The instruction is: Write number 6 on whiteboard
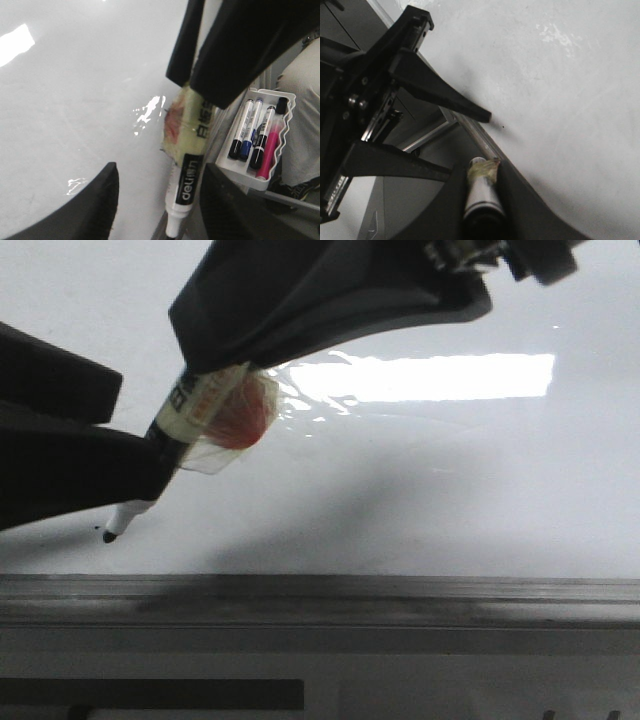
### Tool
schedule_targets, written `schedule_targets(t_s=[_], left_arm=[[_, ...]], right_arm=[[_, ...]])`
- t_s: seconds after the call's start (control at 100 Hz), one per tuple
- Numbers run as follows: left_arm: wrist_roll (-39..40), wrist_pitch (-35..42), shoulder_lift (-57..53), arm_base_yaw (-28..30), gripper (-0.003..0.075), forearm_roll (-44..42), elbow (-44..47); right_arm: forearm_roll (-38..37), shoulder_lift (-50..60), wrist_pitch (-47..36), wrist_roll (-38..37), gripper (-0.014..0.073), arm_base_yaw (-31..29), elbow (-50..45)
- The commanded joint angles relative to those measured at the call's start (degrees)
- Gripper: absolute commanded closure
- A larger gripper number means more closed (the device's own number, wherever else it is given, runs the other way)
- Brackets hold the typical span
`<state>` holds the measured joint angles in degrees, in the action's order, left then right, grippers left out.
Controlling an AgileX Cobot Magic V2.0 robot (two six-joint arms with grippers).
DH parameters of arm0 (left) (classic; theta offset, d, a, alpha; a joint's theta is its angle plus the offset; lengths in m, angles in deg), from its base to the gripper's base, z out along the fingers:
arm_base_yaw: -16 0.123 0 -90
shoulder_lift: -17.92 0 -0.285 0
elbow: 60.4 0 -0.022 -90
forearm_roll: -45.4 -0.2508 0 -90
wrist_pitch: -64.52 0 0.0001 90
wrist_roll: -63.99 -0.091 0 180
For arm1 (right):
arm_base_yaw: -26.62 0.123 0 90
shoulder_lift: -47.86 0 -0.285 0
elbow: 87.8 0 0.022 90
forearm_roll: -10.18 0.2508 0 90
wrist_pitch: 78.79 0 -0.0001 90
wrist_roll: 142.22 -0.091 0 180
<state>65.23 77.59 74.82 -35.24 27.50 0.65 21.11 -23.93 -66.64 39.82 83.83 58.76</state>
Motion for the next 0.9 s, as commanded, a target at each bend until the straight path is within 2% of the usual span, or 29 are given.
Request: schedule_targets(t_s=[0.0,0.21,0.43,0.64,0.89], left_arm=[[0.74,2.05,-3.18,-0.27,0.0345,2.63,-1.79],[0.74,-3.14,-8.99,4.57,0.0345,8.07,-1.79],[0.74,-2.65,-10.83,9.4,0.0345,10.08,-1.79],[0.74,-2.14,-10.83,9.52,0.0363,11.44,-1.79],[0.74,-2.14,-10.83,9.52,0.0367,11.44,-1.79]], right_arm=[[0.33,2.94,-2.66,0.5,0.0657,-1.86,2.01],[0.54,6.41,-1.74,0.5,0.0657,-9.32,2.25],[0.69,6.73,-0.15,0.5,0.0657,-15.15,6.57],[0.69,2.91,-0.06,0.5,0.0657,-17.32,11.18],[3.57,-3.19,2.09,0.5,0.0657,-16.05,10.04]])
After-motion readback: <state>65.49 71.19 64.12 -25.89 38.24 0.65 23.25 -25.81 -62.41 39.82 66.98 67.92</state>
